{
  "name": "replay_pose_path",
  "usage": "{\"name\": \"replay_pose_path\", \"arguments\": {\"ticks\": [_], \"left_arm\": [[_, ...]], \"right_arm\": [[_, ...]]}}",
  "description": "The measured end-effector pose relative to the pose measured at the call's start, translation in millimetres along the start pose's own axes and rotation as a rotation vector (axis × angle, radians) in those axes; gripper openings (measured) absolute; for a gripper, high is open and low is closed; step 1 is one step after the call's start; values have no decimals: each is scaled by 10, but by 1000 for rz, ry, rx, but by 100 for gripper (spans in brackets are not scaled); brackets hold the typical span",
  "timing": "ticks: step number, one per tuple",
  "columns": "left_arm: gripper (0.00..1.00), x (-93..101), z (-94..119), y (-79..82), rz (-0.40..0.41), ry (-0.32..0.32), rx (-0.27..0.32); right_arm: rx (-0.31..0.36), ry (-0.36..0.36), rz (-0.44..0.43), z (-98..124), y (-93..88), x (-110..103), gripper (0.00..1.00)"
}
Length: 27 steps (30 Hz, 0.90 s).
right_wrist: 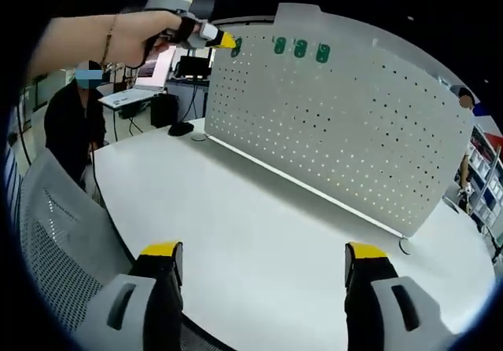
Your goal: Insert the hook assembly into the mounting plate slot until the hook locks in place.
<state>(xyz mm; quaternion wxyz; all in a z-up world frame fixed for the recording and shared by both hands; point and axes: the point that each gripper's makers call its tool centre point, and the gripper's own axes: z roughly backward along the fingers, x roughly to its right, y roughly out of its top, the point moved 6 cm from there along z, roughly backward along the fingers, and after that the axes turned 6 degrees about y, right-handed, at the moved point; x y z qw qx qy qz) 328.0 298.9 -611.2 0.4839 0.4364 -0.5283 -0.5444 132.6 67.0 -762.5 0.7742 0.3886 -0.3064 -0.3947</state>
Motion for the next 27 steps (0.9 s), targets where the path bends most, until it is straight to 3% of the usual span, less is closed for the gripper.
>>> {"name": "replay_pose_path", "arguments": {"ticks": [12,27], "left_arm": [[1,-45,-309,234,-29,49,85],[1,-54,-620,368,-70,79,132]], "right_arm": [[7,9,-4,-17,2,-9,79],[-2,18,-20,-30,-15,-7,78]]}}
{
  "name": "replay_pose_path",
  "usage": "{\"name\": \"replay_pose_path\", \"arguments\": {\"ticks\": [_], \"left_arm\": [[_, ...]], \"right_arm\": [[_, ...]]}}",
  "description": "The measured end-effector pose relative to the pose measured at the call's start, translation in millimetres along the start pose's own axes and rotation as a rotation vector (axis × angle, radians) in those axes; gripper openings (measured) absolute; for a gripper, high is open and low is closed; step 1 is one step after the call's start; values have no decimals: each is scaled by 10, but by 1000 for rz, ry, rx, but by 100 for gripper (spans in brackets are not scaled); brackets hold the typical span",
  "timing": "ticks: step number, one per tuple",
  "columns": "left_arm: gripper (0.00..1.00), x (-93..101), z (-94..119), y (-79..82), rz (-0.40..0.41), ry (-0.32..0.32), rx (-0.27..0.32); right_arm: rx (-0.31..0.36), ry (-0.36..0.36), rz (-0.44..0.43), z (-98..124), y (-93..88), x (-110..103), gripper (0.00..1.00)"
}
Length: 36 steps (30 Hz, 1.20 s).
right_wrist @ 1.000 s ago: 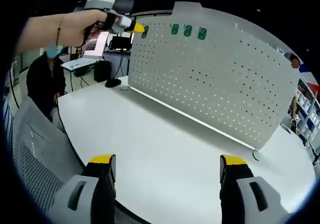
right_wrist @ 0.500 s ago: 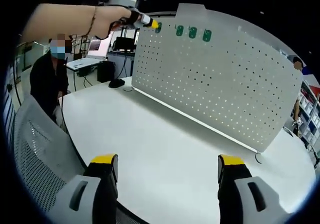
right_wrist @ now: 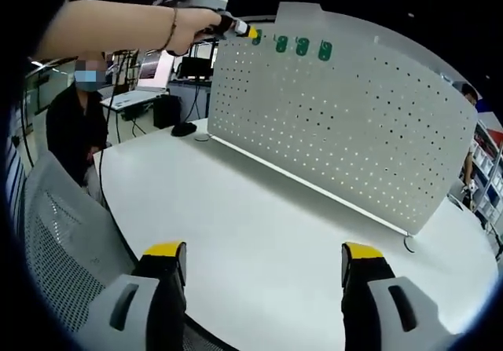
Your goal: Insert the hook assembly into the mounting plate slot until the hook locks in place.
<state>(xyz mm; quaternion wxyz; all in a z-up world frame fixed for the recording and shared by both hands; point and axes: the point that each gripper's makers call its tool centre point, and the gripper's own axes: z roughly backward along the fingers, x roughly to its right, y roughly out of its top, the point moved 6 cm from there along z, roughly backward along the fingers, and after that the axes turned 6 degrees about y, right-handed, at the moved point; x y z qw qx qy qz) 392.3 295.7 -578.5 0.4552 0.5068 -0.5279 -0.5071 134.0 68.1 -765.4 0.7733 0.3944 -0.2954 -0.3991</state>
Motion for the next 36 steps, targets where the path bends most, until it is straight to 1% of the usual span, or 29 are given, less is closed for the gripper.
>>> {"name": "replay_pose_path", "arguments": {"ticks": [6,10,26,36], "left_arm": [[1,32,-99,22,-26,11,15],[1,40,-158,17,-29,19,12],[1,43,-222,-25,-35,38,-7],[1,48,-254,-67,-15,51,-54]], "right_arm": [[-1,-1,-3,1,-2,5,78],[-1,-3,-2,2,-2,6,77],[10,-4,-6,10,11,9,76],[13,-6,-7,16,16,11,76]]}}
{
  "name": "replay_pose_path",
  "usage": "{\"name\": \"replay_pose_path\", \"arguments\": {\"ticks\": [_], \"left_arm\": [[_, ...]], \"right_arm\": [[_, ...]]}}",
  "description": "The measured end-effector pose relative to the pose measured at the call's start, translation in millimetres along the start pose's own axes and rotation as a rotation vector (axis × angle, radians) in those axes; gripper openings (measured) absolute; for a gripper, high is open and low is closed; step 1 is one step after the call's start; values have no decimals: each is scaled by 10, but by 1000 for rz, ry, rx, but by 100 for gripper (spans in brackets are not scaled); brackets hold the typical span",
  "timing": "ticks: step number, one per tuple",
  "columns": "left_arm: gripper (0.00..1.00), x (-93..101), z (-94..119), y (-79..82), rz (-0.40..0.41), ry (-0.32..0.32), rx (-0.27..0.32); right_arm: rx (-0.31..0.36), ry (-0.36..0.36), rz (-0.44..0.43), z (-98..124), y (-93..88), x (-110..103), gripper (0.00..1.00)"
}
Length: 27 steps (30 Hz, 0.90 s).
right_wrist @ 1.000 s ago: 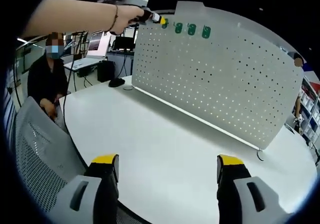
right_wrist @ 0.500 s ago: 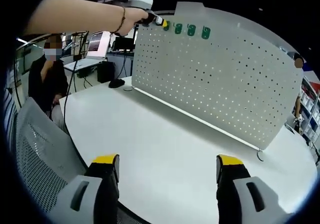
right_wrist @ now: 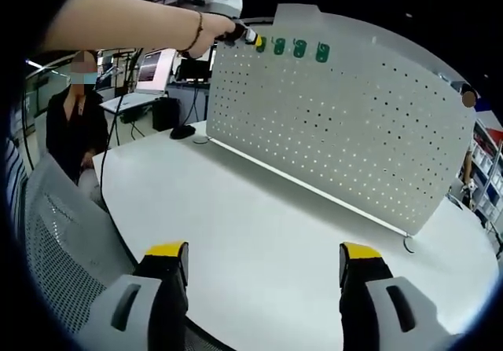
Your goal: Insert the hook assembly into the mounting plate slot until the hook locks in place.
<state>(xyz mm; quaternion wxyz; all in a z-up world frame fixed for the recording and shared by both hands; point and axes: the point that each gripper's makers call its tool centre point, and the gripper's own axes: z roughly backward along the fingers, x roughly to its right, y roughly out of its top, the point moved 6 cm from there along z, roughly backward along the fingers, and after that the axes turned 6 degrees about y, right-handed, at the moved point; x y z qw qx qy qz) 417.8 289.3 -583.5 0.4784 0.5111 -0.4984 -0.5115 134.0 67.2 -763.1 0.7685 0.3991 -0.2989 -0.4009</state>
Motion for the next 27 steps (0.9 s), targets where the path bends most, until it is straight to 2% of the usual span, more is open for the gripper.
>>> {"name": "replay_pose_path", "arguments": {"ticks": [11,14,18,27], "left_arm": [[3,-25,13,18,-2,-31,-15],[3,-37,39,37,3,-51,-44],[6,-60,120,93,9,-62,-35],[32,-122,354,189,42,-109,-39]], "right_arm": [[-2,1,3,-1,-1,-3,76],[0,-1,5,0,2,0,76],[3,-2,6,1,9,-1,76],[15,-8,7,12,23,8,76]]}}
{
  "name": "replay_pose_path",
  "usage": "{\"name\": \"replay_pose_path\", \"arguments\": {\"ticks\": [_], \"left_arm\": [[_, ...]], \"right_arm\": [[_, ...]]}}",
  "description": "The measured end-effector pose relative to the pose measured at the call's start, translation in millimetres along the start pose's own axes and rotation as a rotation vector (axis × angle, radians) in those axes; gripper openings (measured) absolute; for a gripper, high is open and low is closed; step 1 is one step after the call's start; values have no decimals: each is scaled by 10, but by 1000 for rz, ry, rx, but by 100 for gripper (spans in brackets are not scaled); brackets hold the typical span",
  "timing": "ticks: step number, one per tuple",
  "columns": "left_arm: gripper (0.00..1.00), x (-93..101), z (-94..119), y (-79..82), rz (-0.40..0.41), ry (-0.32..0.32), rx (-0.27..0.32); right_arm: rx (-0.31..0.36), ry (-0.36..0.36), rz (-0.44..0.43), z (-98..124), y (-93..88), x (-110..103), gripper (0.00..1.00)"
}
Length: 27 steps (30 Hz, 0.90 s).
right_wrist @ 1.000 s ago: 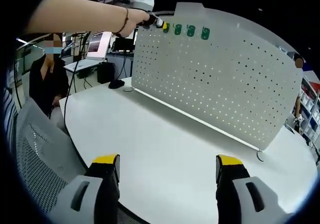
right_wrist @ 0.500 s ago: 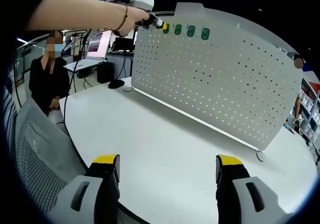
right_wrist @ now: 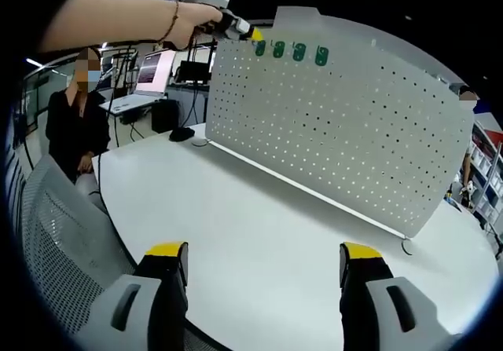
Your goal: Insert the hook assembly into the mounting plate slot until the hook locks in place.
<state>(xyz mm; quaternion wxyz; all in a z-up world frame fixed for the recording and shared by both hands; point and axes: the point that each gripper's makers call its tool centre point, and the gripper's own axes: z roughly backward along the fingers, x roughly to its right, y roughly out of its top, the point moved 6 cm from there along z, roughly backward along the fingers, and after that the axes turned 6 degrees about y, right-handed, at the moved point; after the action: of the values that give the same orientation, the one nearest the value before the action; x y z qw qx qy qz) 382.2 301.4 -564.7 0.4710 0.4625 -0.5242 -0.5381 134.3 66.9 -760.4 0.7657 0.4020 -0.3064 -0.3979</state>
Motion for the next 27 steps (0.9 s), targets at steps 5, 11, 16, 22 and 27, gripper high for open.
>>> {"name": "replay_pose_path", "arguments": {"ticks": [5,11,16,22,27], "left_arm": [[47,-13,193,-15,21,-25,-16],[62,-26,493,-113,28,-68,-60],[71,-46,752,-212,46,-95,-87],[81,-40,1025,-358,48,-121,-129],[86,-60,1258,-483,69,-129,-163]], "right_arm": [[7,-8,-1,10,8,11,76],[11,-9,2,14,12,9,76],[9,-11,4,13,10,10,77],[0,-6,8,5,0,0,77],[0,-6,15,6,2,-4,77]]}}
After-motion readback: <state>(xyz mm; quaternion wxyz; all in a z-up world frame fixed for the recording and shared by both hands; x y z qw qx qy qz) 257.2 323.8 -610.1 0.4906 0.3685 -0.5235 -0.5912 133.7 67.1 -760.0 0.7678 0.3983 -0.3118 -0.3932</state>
